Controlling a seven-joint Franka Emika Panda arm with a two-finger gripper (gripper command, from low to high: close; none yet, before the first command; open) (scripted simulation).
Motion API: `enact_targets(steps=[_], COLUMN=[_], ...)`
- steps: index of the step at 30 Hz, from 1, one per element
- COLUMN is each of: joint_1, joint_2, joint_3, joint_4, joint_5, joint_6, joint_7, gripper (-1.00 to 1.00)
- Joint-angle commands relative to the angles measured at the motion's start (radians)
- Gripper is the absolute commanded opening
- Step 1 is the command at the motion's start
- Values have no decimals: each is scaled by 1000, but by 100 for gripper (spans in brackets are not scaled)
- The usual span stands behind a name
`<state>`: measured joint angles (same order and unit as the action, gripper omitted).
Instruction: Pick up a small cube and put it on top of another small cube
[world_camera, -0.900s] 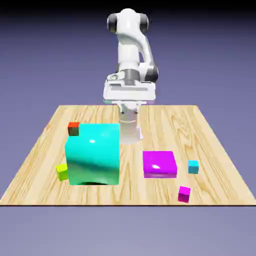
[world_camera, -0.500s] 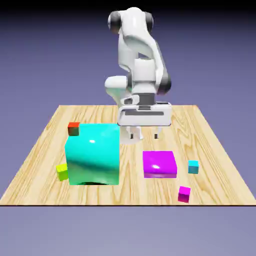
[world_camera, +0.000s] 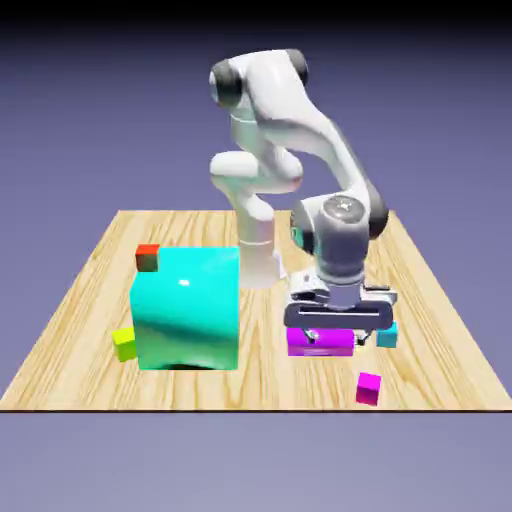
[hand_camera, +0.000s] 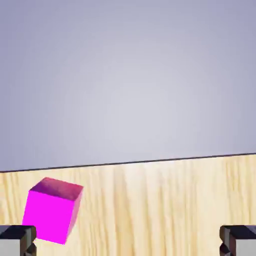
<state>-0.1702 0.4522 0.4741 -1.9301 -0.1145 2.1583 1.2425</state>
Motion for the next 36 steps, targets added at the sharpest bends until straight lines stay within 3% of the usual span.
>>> enact_targets(steps=[1,18,20,24,25,30,36], joint_1=[-6,-116,-118,-128,-128,-124,-216], joint_2=[36,652,662,689,689,661,578], joint_3=[17,303,307,287,287,312,155], joint_4=[31,562,569,433,433,575,545], joint_5=[-4,-73,-74,-97,-97,-84,-44], joint_6=[-31,-561,-569,-417,-417,-560,-514], joint_7=[18,320,325,327,327,317,165], gripper=[0,0,0,0,-100,-100,-100])
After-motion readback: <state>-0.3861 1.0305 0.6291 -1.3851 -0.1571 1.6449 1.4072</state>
